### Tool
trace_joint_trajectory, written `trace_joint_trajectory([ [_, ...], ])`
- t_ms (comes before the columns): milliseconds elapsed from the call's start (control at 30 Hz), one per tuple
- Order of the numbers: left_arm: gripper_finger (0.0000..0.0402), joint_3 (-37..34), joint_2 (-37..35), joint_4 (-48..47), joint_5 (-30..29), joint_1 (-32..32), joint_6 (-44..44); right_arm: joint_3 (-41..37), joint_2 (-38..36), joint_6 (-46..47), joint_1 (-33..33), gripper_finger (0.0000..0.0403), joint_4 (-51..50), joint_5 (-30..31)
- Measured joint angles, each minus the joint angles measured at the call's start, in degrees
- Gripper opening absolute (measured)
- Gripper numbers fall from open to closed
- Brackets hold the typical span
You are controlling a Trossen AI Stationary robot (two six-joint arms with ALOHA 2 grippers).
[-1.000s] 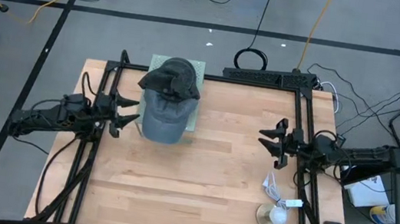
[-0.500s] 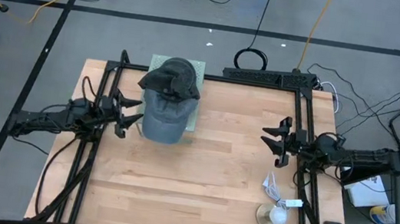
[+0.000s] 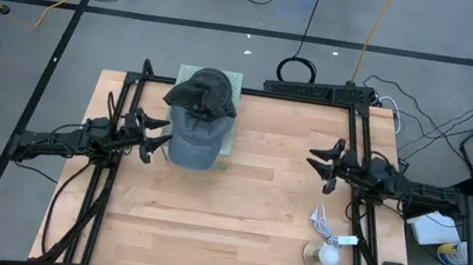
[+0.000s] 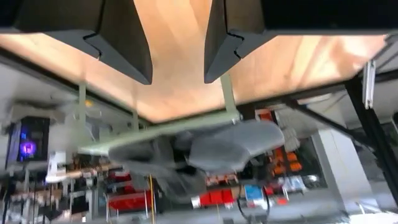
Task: Pick & Place hat
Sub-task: Return to Home Position
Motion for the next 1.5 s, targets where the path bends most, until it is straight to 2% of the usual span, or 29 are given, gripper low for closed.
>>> trace_joint_trajectory([
  [200,0.0253,0.0,0.0,0.69,-0.08,0.0,0.28,0.07,-1.05,-0.68,-0.29,0.0141,-4.02,-1.64],
  [400,0.0253,0.0,0.02,0.37,-2.01,0.02,0.76,0.07,-0.95,-0.88,-0.38,0.0141,-4.29,-1.6],
  [1500,0.0253,-0.09,0.04,1.09,-1.09,0.07,0.85,0.07,-0.19,0.13,-0.36,0.0141,-4.49,-1.54],
])
